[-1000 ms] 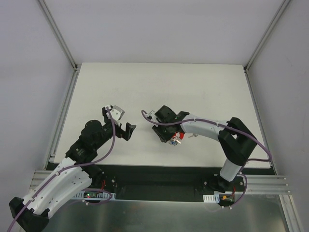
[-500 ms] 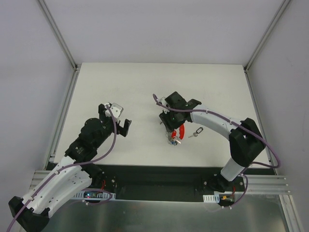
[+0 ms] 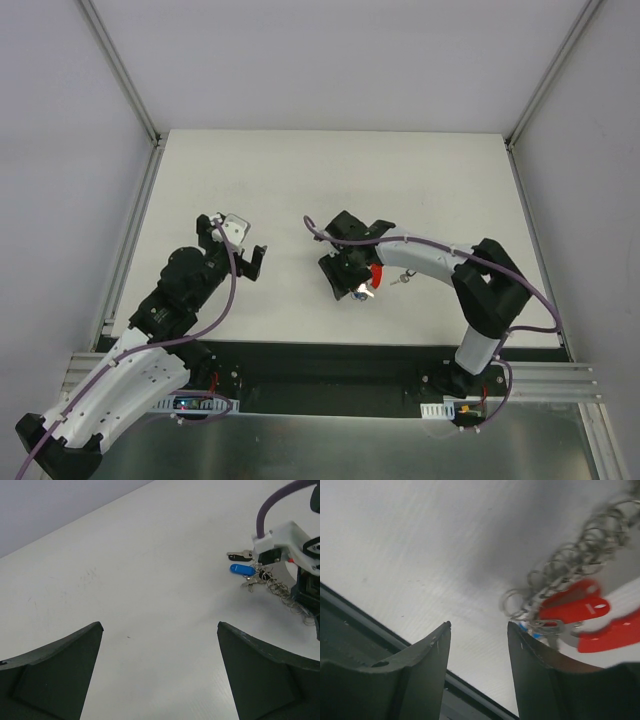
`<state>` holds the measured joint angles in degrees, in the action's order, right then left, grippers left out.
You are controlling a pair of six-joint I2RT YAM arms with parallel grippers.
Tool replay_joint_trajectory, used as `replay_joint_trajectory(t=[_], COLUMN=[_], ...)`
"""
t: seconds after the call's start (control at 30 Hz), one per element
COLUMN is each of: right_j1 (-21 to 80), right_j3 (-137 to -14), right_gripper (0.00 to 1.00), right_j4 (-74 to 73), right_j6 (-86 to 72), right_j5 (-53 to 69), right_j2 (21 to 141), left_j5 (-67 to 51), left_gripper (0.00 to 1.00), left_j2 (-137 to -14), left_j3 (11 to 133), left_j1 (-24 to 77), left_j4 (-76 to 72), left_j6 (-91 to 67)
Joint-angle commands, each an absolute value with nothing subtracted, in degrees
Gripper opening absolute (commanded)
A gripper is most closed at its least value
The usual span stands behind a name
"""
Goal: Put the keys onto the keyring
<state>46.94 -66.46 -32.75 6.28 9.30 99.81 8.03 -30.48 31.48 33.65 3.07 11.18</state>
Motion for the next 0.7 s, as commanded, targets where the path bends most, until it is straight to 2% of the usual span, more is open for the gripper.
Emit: replay_joint_trajectory(t=[0.0, 0.13, 0.2, 0.33, 0.67], right_j1=[51.9, 53.6, 53.5, 49.7, 40.9], right_j3=[-66.7, -67.8, -70.7, -75.8, -81.0], right_gripper=[0.52, 0.53, 0.54, 0.54, 0.47], right_j4=[-32.4, -33.0, -35.2, -39.7, -39.0], right_j6=[1.8, 2.0, 4.9, 12.1, 30.8], right_j5=[14.4, 15.1, 11.4, 6.3, 7.5], right_j2=[100.0, 98.3, 97.5, 98.9, 107.0], left_j5=[9.1, 9.2, 9.6, 9.5, 9.5], left_gripper=[0.99, 0.99, 0.99, 0.99, 0.99], left_j2=[-29.0, -28.6, -28.4, -28.6, -29.3], left_j3=[33.2, 33.0, 32.9, 32.8, 32.5], left_j1=[33.2, 33.2, 33.1, 33.1, 33.0], left_j4=[2.4, 2.7, 2.9, 2.9, 3.3], left_j6=[11.1, 11.1, 11.1, 11.2, 11.1])
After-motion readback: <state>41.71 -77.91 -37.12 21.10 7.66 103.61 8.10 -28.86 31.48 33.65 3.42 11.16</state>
